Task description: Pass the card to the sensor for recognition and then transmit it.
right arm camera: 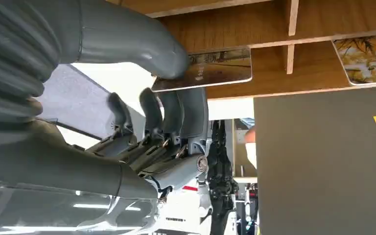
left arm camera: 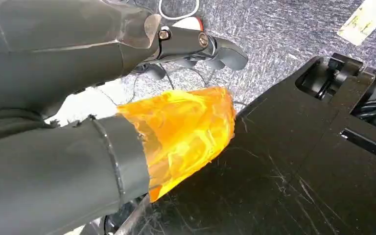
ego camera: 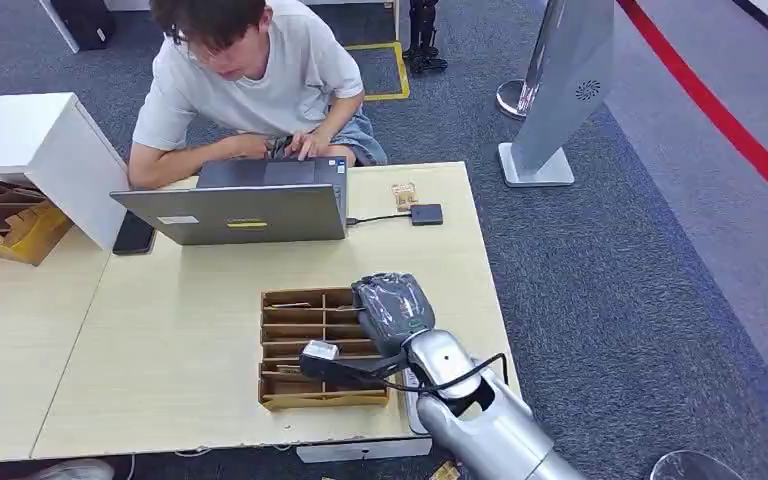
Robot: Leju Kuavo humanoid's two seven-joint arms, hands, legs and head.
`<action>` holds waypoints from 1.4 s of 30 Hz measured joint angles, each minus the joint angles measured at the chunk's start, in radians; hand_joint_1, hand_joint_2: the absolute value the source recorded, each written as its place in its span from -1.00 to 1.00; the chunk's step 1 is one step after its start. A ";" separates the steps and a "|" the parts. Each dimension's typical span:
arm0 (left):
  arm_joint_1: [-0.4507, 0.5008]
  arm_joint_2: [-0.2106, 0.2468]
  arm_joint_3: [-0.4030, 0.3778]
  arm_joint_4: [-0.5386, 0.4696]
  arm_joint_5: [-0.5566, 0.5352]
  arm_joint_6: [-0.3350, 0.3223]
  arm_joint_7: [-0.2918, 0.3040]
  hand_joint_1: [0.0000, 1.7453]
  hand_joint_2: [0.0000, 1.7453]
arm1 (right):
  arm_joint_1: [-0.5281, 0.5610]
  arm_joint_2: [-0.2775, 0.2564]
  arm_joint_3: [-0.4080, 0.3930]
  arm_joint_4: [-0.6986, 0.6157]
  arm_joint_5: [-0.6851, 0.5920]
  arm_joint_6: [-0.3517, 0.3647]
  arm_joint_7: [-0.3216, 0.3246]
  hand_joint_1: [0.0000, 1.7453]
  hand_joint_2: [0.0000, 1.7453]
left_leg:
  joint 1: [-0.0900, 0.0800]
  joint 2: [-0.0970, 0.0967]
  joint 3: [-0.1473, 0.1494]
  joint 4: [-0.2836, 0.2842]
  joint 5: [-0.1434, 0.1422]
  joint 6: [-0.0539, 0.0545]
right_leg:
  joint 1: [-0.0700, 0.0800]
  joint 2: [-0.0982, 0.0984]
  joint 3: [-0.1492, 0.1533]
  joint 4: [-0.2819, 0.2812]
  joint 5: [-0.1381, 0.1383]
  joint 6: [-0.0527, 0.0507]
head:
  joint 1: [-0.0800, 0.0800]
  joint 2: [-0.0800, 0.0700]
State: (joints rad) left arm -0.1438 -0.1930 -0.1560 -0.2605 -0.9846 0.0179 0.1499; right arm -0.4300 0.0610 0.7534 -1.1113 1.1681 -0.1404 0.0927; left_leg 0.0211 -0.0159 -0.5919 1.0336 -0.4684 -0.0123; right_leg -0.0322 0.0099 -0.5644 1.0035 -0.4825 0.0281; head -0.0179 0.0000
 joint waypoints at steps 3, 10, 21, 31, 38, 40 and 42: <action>0.000 0.000 0.000 0.000 0.000 0.000 0.000 -1.00 -1.00 | 0.000 0.003 -0.005 0.004 -0.002 0.000 -0.002 0.66 1.00 | 0.000 0.000 0.000 0.000 0.000 0.000 | 0.000 0.000 0.000 0.000 0.000 0.000 | 0.000 0.000; 0.000 0.000 0.000 0.000 0.000 0.000 0.000 -1.00 -1.00 | 0.000 0.004 -0.006 0.005 -0.003 -0.006 -0.006 0.92 1.00 | 0.000 0.000 0.000 0.000 0.000 0.000 | 0.000 0.000 0.000 0.000 0.000 0.000 | 0.000 0.000; 0.000 0.000 -0.001 0.000 0.006 0.000 -0.004 -1.00 -1.00 | 0.009 0.007 -0.016 -0.031 0.005 -0.047 -0.023 0.96 1.00 | 0.000 0.000 0.000 0.000 0.000 0.000 | 0.000 0.000 0.000 0.000 0.000 0.000 | 0.000 0.000; 0.001 0.000 -0.001 0.000 0.018 0.005 -0.006 -1.00 -1.00 | 0.025 0.005 -0.038 -0.170 -0.013 -0.066 -0.037 1.00 1.00 | 0.000 0.000 0.000 0.000 0.000 0.000 | 0.000 0.000 0.000 0.000 0.000 0.000 | 0.000 0.000; 0.002 0.001 -0.001 0.000 0.024 0.011 -0.006 -1.00 -1.00 | 0.036 0.001 -0.046 -0.260 -0.022 -0.090 -0.048 1.00 1.00 | 0.000 0.000 0.000 0.000 0.000 0.000 | 0.000 0.000 0.000 0.000 0.000 0.000 | 0.000 0.000; 0.002 0.001 -0.001 0.000 0.027 0.012 -0.006 -1.00 -1.00 | 0.038 -0.004 -0.048 -0.303 -0.025 -0.095 -0.052 1.00 1.00 | 0.000 0.000 0.000 0.000 0.000 0.000 | 0.000 0.000 0.000 0.000 0.000 0.000 | 0.000 0.000; 0.002 0.002 -0.001 0.000 0.027 0.012 -0.008 -1.00 -1.00 | 0.038 -0.006 -0.050 -0.330 -0.026 -0.100 -0.055 1.00 1.00 | 0.000 0.000 0.000 0.000 0.000 0.000 | 0.000 0.000 0.000 0.000 0.000 0.000 | 0.000 0.000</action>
State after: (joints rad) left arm -0.1419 -0.1915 -0.1568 -0.2605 -0.9571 0.0298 0.1423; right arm -0.3916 0.0545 0.7031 -1.4413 1.1425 -0.2407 0.0381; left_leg 0.0211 -0.0157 -0.5919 1.0336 -0.4684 -0.0123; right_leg -0.0322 0.0100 -0.5649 1.0035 -0.4825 0.0281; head -0.0183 0.0000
